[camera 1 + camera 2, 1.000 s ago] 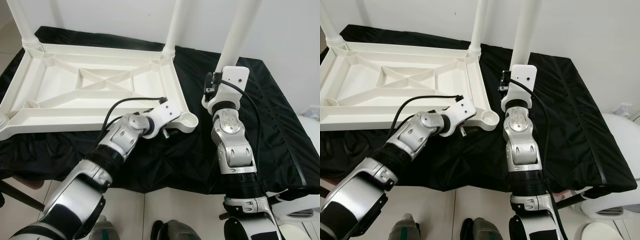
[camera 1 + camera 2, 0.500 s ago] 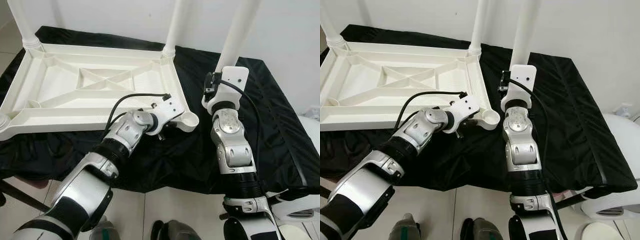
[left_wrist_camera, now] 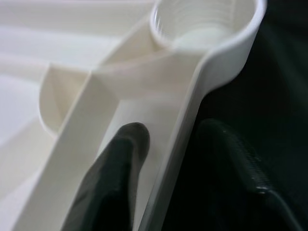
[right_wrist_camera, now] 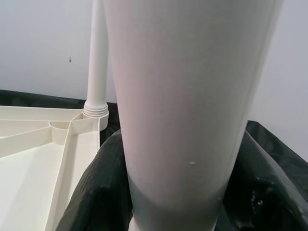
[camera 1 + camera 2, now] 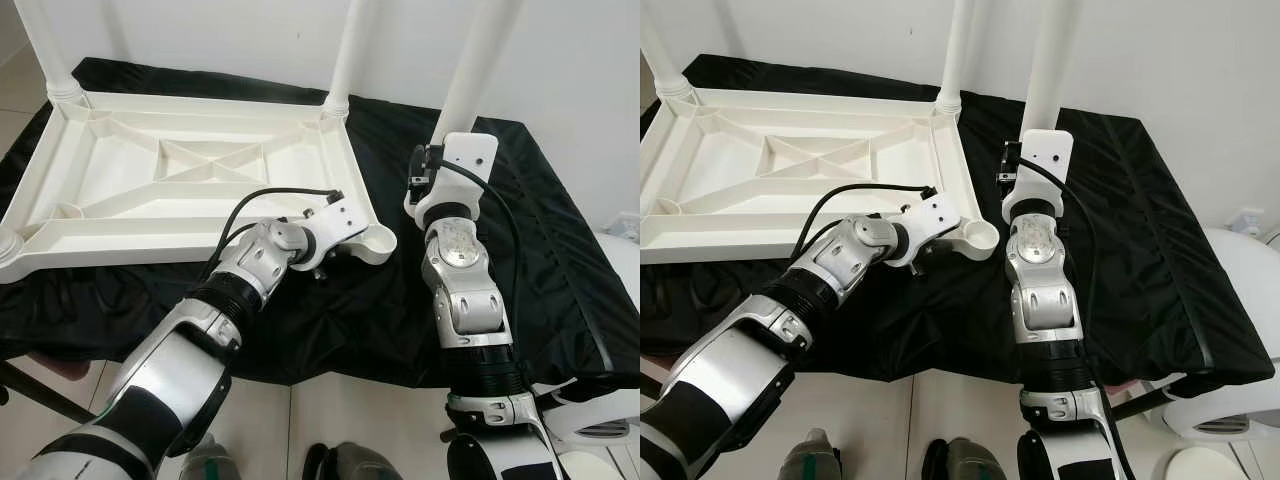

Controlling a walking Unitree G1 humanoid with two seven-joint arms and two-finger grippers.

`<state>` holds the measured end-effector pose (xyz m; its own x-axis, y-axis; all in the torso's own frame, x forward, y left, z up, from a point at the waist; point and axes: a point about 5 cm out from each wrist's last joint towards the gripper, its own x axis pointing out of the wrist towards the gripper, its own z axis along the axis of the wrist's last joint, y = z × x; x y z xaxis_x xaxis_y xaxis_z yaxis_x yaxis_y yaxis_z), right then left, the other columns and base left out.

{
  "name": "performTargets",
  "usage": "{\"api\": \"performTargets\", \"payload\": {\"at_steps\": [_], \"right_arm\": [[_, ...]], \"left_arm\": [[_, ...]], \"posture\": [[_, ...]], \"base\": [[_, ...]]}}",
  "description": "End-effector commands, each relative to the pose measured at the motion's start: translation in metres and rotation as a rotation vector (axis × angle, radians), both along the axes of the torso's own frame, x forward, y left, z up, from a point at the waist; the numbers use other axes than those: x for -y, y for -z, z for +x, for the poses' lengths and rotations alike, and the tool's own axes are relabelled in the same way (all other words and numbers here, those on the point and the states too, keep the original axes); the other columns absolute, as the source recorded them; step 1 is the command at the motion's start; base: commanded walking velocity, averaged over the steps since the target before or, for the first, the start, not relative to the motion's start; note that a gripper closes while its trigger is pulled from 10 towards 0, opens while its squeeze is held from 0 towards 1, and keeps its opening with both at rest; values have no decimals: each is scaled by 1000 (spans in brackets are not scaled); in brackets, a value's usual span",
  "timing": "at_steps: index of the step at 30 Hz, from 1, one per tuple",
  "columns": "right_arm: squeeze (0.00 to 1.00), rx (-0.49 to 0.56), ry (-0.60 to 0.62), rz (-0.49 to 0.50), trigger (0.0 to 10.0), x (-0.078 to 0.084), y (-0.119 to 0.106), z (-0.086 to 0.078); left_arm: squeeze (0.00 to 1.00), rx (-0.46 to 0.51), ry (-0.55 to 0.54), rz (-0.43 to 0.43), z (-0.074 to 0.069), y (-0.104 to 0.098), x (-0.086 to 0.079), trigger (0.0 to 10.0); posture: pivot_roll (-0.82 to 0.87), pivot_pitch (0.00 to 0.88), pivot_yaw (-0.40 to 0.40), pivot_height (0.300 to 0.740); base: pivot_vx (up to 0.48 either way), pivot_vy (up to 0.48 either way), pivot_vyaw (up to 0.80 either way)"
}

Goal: Building children table

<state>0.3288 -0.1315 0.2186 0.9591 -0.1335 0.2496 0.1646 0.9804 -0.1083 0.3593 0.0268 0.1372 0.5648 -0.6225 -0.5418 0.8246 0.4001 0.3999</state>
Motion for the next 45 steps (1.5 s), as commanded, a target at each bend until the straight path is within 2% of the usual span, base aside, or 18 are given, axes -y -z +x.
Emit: {"api": "performTargets", "payload": {"at_steps": [1, 2, 8, 9, 10, 11, 13, 14, 19, 20, 22, 23, 31, 32, 45], "right_arm": [[0, 11, 11, -9, 10000, 1, -1, -1], [0, 11, 12, -9, 10000, 0, -1, -1], [0, 11, 11, -11, 10000, 0, -1, -1], [0, 10, 11, -11, 10000, 0, 0, -1], [0, 9, 11, -11, 10000, 0, 0, -1], [0, 8, 10, -11, 10000, 0, 0, -1], [0, 8, 10, -11, 10000, 0, 0, -1], [0, 6, 12, -11, 10000, 1, 1, -2], [0, -16, 12, -4, 10000, 6, 6, -2], [0, -36, 2, 7, 10000, 9, 11, -3], [0, -41, -2, 10, 10000, 10, 12, -3], [0, -49, -3, 17, 10000, 12, 15, -2], [0, -80, -80, 84, 10000, 23, 30, 0], [0, -80, -121, 110, 10000, 23, 32, 1], [0, -113, -271, 105, 10000, 13, 41, 1]], "left_arm": [[239, 51, -35, 13, 4, -4, 3, 10000], [0, 56, -38, 16, 4, -4, 3, 10000], [0, 58, -36, 11, 7, -7, 4, 10000], [0, 57, -36, 2, 7, -8, 4, 4510], [0, 55, -37, -5, 7, -9, 4, 3922], [0, 56, -37, -11, 8, -10, 4, 1608], [0, 56, -37, -11, 8, -10, 4, 1608], [0, 53, -34, -22, 8, -11, 4, 0], [0, 45, -20, -37, 9, -14, 5, 0], [0, 42, -13, -33, 9, -14, 4, 8039], [0, 42, -11, -32, 9, -15, 4, 8039], [0, 38, -9, -37, 9, -15, 4, 10000], [0, 29, 14, -51, 7, -15, 3, 10000], [0, 33, 11, -55, 7, -16, 3, 10000], [0, 42, 18, -71, 7, -20, 6, 10000]], "posture": [[55, 15, -97, 740], [55, 15, -97, 740], [56, 12, -96, 740], [55, 12, -95, 740], [55, 12, -95, 740], [54, 13, -94, 740], [54, 13, -94, 740], [53, 16, -94, 740], [50, 28, -92, 740], [49, 34, -91, 740], [49, 34, -91, 740], [48, 37, -93, 740], [51, 42, -97, 740], [52, 43, -98, 740], [56, 49, -110, 740]], "base": [[0, 0, 0], [0, 0, 0], [0, 0, 0], [0, 0, 0], [0, 0, 0], [0, 0, 0], [0, 0, 0], [0, 0, 0], [0, 0, 0], [0, 0, 0], [0, 0, 0], [0, 0, 0], [0, 0, 0], [0, 0, 0], [0, 0, 0]]}}
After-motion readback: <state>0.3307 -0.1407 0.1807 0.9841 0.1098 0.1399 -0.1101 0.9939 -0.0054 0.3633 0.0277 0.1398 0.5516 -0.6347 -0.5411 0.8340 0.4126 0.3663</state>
